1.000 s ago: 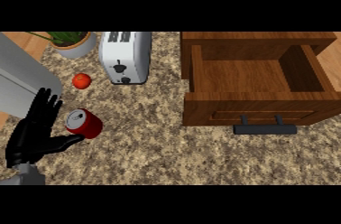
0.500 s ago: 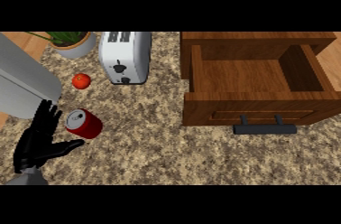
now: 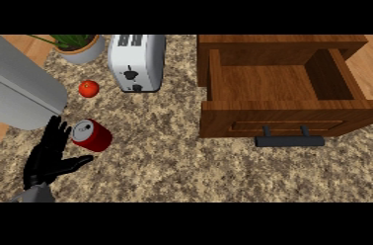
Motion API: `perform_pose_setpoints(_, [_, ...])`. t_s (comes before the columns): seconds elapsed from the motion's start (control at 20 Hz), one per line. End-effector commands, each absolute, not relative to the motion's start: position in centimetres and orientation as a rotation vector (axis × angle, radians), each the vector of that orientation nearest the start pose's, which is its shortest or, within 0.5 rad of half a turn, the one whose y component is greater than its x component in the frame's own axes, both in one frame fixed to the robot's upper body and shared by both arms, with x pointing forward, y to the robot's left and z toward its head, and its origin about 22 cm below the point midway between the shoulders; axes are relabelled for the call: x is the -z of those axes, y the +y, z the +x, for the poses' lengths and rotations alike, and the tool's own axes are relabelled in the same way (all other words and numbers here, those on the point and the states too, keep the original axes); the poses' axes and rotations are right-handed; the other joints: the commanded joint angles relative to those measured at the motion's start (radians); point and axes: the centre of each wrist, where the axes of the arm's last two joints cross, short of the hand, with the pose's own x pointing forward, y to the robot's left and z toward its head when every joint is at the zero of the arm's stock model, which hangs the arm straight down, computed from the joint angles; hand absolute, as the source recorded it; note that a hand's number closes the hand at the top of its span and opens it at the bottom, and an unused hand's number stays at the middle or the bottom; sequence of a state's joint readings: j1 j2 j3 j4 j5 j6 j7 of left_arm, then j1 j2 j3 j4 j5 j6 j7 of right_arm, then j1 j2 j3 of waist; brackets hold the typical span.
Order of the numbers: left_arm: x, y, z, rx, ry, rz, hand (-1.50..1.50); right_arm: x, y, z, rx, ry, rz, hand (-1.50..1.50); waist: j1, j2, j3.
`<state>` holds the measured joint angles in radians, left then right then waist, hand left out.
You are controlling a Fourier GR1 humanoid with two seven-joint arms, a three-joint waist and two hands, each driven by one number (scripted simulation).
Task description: Pick up the can, place it into the drawer and close the drawer
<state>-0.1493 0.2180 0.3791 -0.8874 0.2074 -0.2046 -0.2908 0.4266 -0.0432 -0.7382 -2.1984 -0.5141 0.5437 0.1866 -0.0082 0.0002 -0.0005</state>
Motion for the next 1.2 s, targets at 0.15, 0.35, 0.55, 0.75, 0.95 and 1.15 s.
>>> perform_pose_setpoints(0.15, [11.7,36.4,23.6,-0.320,-1.404,0.028,-1.50,-11.7,-39.9,6.1,0.087,-1.786,-0.195,-1.50,-0.002,0.000,0.000])
perform_pose_setpoints(0.35, [12.0,34.5,25.1,-0.326,-1.397,0.003,-1.50,-10.4,-38.6,6.7,0.087,-1.781,-0.179,-1.50,-0.001,0.000,0.000])
perform_pose_setpoints(0.55, [13.1,35.3,24.6,-0.377,-1.408,-0.031,-1.50,-9.8,-38.0,7.6,0.091,-1.789,-0.177,-1.50,-0.003,0.002,0.000])
perform_pose_setpoints(0.75, [12.0,34.9,26.0,-0.401,-1.400,-0.055,1.50,-9.2,-38.5,6.2,0.099,-1.777,-0.178,-1.50,-0.001,0.000,0.000])
perform_pose_setpoints(0.95, [12.4,32.9,27.0,-0.373,-1.366,-0.174,1.50,-11.7,-38.5,5.7,0.088,-1.766,-0.166,-1.50,-0.004,0.001,0.000])
perform_pose_setpoints(1.15, [10.8,33.7,28.7,-0.342,-1.447,-0.214,1.50,-11.4,-37.7,5.7,0.097,-1.756,-0.153,-1.50,-0.004,0.001,0.000])
